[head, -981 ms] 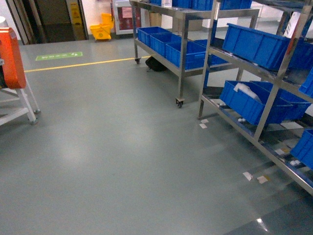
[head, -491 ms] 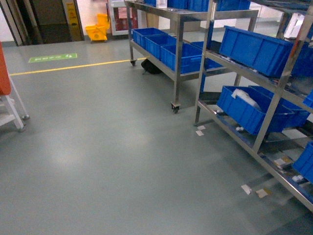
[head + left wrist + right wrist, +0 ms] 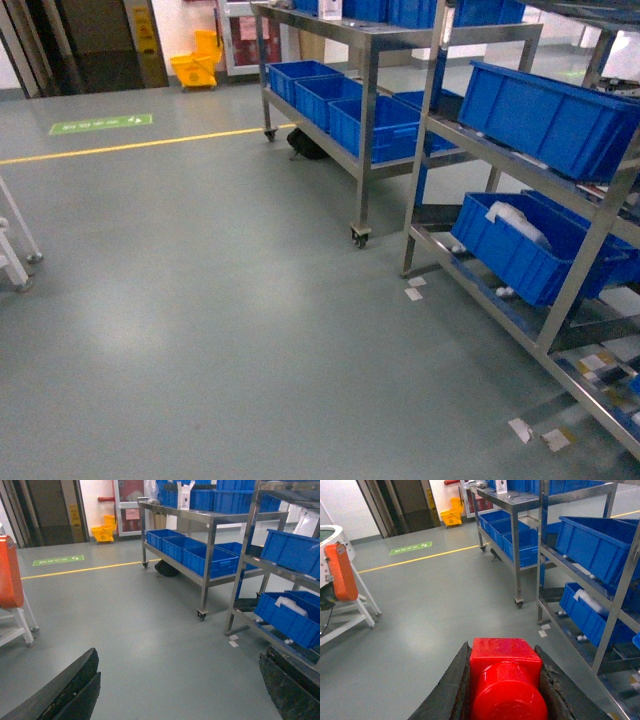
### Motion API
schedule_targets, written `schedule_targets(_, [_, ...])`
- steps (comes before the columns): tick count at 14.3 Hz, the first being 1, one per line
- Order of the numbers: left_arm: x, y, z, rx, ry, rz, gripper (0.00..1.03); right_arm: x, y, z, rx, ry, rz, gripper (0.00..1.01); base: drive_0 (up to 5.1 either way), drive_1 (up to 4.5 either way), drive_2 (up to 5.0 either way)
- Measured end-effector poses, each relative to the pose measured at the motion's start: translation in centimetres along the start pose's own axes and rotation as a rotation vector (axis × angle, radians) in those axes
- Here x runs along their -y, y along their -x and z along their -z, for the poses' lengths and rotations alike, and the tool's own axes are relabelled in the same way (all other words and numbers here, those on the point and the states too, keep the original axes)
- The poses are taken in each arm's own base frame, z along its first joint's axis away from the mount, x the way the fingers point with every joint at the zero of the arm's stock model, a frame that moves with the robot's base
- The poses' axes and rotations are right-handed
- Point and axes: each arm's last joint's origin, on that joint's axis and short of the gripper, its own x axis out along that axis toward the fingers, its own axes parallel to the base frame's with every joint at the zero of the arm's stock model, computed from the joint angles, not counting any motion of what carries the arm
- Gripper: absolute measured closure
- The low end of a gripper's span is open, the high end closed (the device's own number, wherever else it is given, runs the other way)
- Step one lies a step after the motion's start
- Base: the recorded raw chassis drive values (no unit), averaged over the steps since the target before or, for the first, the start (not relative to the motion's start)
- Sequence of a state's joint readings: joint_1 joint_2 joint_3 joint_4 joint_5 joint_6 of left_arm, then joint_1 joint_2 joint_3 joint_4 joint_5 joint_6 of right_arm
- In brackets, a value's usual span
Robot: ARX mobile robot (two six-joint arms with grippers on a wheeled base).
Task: Pick red block from blue box to shelf
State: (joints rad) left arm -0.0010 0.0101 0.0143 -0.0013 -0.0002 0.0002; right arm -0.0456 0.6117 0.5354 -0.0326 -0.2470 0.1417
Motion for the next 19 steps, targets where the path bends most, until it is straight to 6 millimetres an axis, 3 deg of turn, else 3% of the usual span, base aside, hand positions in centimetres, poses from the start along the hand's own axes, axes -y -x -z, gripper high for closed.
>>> schedule_targets(11, [0.0, 0.0, 0.02, -0.002, 0.0, 0.0, 0.05, 0.0, -0.03, 0.02, -0.002, 0.0, 0.0, 0.74, 0.0, 4.15, -4.1])
schedule_targets(17, [-0.01, 0.0, 0.01, -0.001, 0.0, -0.002, 0.05, -0.01, -0.02, -0.02, 0.001, 0.001, -0.003, 0.74, -1.6, 2.54, -5.7])
schedule_targets(19, [-0.01, 0.0, -0.01, 0.001, 0.0, -0.003, 0.05, 0.05, -0.14, 0.17, -0.011, -0.003, 0.0, 0.74, -1.8, -1.8, -1.8])
